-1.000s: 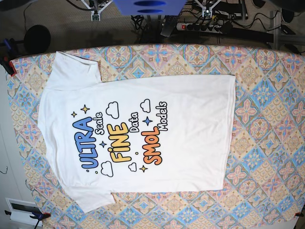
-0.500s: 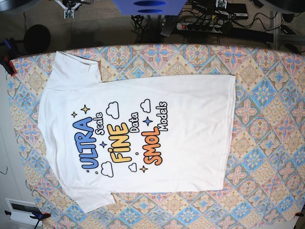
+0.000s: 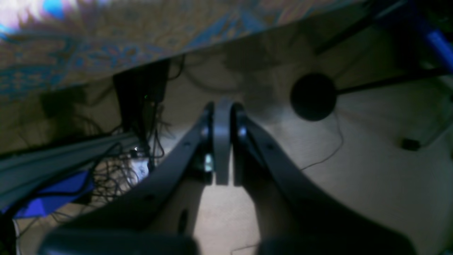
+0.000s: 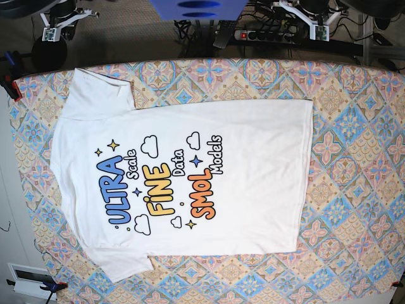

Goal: Fold the T-shirt properly
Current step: 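Move both grippers down to the shoulder corners of the white shirt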

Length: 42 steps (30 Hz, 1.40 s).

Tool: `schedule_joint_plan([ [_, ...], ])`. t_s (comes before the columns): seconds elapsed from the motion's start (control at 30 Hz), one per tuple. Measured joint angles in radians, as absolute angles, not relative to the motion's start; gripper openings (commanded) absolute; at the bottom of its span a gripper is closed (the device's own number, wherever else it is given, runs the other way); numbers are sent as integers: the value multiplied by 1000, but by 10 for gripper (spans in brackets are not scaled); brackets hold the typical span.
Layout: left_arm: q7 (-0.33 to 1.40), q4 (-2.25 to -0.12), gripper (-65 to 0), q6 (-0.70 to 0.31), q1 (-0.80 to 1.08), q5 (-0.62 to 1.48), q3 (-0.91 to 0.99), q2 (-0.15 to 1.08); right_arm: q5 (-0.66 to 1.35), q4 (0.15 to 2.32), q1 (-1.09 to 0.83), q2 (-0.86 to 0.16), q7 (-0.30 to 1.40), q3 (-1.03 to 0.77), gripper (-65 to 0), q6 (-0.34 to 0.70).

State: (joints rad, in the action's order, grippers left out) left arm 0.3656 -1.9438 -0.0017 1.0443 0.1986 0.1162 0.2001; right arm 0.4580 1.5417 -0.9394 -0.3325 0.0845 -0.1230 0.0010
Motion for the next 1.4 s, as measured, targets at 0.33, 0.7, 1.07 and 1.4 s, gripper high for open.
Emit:
schedule_joint_plan([
  [0.33, 565, -2008, -574, 14, 873, 469, 191, 211, 461, 1790, -926, -332, 294, -253, -650, -5],
  [0.7, 715, -1922, -493, 9, 609, 677, 253, 205, 464, 1834, -794, -327, 459, -250, -650, -2],
  [1.07, 726, -1642, -367, 19, 463, 792, 258, 192, 465, 1835, -784, -330, 458, -250, -650, -2],
  [1.4, 728, -1555, -362, 7, 404, 794, 364, 130, 465, 1835, -784, -327, 458, -250, -650, -2],
])
